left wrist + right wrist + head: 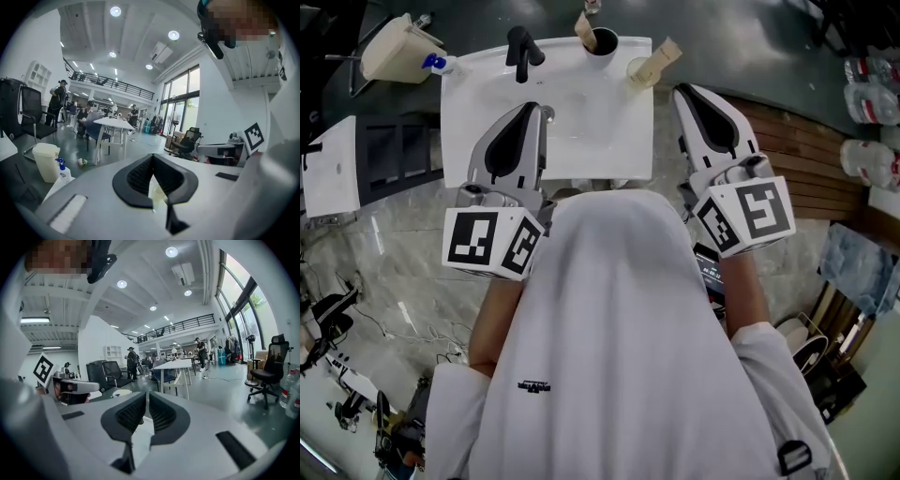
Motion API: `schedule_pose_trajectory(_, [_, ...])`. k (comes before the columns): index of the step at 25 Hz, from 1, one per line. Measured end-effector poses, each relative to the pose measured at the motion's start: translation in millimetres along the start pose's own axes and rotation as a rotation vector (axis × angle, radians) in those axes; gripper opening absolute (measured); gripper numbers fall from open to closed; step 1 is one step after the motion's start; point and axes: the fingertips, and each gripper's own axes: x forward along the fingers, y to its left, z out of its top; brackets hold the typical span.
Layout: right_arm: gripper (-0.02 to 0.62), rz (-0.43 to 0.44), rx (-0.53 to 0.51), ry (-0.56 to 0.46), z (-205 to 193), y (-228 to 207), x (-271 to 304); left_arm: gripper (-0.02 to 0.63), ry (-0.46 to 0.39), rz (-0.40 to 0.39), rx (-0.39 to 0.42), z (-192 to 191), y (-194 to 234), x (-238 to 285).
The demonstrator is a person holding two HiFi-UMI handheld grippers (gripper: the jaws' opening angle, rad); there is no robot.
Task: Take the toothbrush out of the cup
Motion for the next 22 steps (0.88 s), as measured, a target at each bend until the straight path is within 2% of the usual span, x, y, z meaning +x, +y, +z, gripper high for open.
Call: schedule_pose_trajectory(22, [0.020,-0.023,-0.009,0.003,-2,5,-18,0.005,-0.001,-0.030,-0.018,-3,-9,-7])
